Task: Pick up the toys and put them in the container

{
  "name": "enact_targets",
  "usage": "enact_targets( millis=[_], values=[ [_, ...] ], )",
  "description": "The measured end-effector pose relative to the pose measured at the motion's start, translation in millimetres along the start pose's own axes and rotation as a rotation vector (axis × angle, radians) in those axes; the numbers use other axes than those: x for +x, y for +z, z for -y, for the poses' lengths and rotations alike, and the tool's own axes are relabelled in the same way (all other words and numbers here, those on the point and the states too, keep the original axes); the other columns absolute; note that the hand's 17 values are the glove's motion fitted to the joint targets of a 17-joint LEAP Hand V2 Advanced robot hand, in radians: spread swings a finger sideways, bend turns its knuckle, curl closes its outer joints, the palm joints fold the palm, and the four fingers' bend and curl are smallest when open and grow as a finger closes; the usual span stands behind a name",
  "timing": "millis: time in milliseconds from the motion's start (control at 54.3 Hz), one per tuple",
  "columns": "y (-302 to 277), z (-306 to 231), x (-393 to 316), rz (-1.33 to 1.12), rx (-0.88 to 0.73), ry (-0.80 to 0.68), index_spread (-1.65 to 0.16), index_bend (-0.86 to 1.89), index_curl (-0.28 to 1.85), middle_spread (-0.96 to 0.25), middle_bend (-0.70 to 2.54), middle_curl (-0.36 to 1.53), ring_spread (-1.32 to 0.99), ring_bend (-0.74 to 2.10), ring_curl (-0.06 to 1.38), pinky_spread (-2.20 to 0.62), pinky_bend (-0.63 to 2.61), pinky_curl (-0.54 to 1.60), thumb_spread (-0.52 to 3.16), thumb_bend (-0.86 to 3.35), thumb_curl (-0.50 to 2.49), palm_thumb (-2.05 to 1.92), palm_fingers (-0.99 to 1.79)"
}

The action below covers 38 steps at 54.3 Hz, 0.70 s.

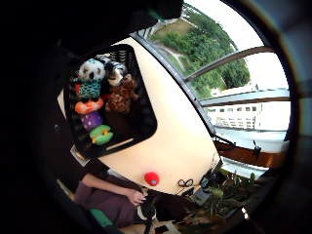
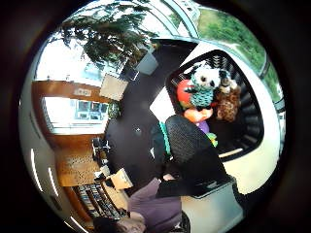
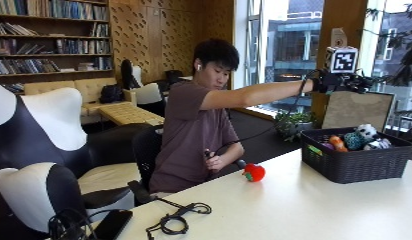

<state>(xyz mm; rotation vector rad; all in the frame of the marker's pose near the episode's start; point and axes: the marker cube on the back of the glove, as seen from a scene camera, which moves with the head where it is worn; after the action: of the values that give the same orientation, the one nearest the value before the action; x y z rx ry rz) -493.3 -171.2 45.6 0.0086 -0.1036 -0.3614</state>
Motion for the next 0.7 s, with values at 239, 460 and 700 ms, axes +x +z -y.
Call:
enact_targets(
  millis=[239, 460, 700],
  values=[
    [-27.0, -78.0, 117.4, -0.079, 0.006, 0.019, -0.27, 0.11, 0.36, -0.05, 0.09, 0.23, 0.06, 0.17, 0.33, 0.08, 0.77, 0.38, 1.32, -0.03, 0.35, -0.03, -0.28],
    [3.0, -165.0, 217.3, -0.066, -0.027, -0.159, -0.26, 0.1, 0.31, -0.04, 0.1, 0.2, 0.06, 0.18, 0.32, 0.08, 0.76, 0.38, 1.32, -0.03, 0.32, -0.03, -0.26],
    [136.7, -223.7, 257.9, -0.051, -0.136, 0.089, -0.25, 0.09, 0.26, -0.03, 0.11, 0.18, 0.06, 0.2, 0.33, 0.07, 0.78, 0.38, 1.33, -0.02, 0.3, -0.02, -0.23]
  ],
)
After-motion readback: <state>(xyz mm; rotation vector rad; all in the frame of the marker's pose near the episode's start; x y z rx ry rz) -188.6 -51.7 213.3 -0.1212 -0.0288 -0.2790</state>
